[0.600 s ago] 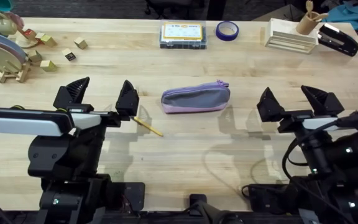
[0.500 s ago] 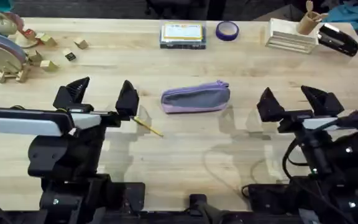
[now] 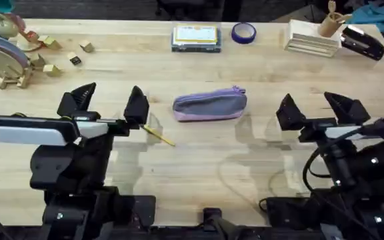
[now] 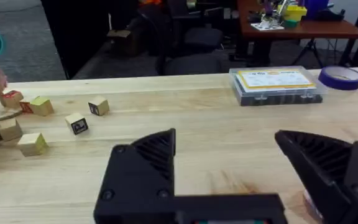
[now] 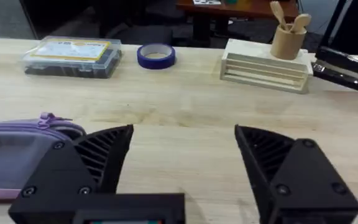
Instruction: Unzip the bag, pick up the pens from the table one at a time and place them inside, then zip the bag closed.
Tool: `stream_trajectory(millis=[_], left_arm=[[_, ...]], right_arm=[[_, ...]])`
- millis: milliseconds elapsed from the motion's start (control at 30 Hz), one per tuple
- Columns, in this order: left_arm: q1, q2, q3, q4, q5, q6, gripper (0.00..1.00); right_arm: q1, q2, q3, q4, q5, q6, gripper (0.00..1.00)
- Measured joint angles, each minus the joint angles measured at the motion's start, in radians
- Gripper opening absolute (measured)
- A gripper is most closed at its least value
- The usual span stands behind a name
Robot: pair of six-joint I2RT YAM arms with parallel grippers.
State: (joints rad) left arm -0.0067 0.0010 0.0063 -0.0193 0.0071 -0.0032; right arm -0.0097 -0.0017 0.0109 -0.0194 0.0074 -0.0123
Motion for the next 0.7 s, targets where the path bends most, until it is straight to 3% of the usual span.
stream_trajectory(millis=[200, 433, 633, 667, 700], left_arm=[[0.000, 0.000, 0.028, -0.068, 0.000, 0.000, 0.993], [0.000, 0.051, 0.204, -0.199, 0.000, 0.000, 0.993], [0.000, 0.223, 0.373, -0.287, 0.001, 0.000, 0.993], [0.000, 0.333, 0.463, -0.330, 0.004, 0.001, 0.993], [0.000, 0.367, 0.492, -0.341, 0.004, 0.001, 0.993]], right_arm=[[0.000, 0.000, 0.023, -0.047, 0.005, -0.007, 0.998], [0.000, 0.020, 0.147, -0.220, 0.008, -0.010, 0.997], [0.000, 0.125, 0.323, -0.320, 0.008, -0.011, 0.998], [0.000, 0.216, 0.429, -0.387, 0.007, -0.011, 0.998], [0.000, 0.244, 0.459, -0.406, 0.007, -0.011, 0.998]])
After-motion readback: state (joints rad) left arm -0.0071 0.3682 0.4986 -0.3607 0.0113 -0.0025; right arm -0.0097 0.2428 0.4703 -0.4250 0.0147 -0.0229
